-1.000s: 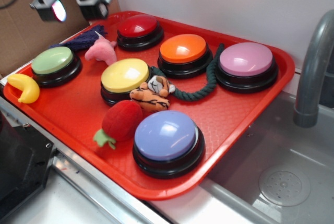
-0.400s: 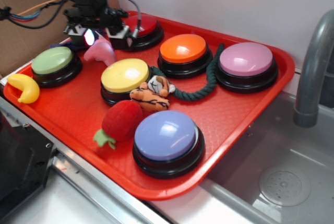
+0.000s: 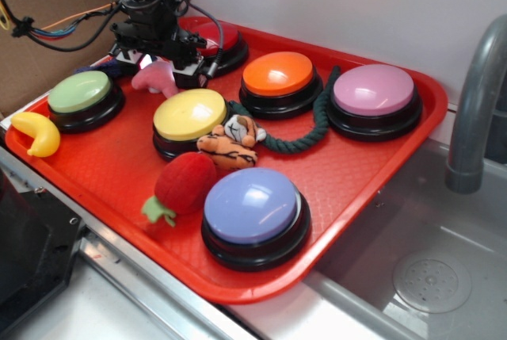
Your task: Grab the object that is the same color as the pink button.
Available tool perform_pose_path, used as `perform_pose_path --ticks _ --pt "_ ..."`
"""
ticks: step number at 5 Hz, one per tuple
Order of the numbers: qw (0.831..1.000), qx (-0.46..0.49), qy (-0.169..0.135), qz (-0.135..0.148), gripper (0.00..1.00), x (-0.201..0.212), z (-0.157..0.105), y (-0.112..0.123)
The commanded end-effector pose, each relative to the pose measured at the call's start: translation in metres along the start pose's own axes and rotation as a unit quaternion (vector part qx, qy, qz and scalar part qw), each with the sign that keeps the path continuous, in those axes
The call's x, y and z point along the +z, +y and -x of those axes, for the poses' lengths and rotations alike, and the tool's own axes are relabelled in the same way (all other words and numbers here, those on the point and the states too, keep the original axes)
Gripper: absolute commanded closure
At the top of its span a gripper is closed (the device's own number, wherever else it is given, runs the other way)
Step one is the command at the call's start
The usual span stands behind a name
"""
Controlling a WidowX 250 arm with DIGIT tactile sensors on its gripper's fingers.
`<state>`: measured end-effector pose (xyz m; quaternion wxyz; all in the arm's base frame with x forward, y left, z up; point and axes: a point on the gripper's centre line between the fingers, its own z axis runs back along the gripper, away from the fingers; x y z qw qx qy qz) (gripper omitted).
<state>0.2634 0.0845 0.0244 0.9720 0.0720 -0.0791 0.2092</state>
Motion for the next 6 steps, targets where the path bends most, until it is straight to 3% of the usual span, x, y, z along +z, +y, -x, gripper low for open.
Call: perform_pose_path --ticks 1,2,4,5,6 --pt "1.000 0.025 -0.012 0.009 1.00 0.015 -0.004 0.008" --pt "0.997 0.036 -0.009 0.071 1.00 0.049 0.006 0.018" --pt "0.988 -0.055 0.036 0.143 1.00 0.098 0.029 0.007" --pt "0.980 -0.111 0.042 0.159 1.00 0.111 0.045 -0.005" --pt "0.971 -0.178 0.049 0.152 1.00 0.119 0.059 -0.026"
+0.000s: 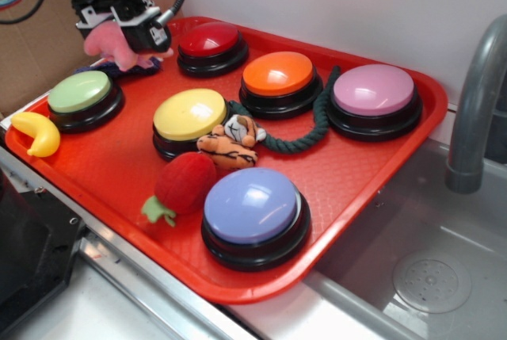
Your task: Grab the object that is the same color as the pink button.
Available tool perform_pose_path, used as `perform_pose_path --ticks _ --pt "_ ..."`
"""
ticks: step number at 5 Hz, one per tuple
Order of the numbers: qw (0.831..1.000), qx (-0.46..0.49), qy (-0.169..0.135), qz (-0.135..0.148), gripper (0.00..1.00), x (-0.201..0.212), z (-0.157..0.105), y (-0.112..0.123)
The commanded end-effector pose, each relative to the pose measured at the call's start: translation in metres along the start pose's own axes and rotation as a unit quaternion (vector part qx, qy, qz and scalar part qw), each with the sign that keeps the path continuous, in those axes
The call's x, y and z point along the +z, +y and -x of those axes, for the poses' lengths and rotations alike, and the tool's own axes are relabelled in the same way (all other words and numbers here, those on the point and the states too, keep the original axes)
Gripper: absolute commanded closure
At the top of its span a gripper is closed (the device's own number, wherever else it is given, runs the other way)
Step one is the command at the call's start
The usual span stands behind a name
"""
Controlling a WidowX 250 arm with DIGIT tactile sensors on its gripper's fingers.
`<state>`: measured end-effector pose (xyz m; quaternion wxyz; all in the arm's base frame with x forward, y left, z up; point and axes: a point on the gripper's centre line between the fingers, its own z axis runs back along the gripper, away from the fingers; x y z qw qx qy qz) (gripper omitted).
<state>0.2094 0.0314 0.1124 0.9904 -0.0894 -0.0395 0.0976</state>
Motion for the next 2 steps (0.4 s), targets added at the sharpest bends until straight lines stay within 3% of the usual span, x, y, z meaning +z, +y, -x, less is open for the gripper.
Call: perform_pose_path --ticks 1,2 --pt "0.994 -0.110 -0.004 -0.010 1.00 0.0077 0.0111 -0.0302" --pt "0.994 -0.107 0.005 -0.036 1.00 0.0046 0.0120 -0.0332"
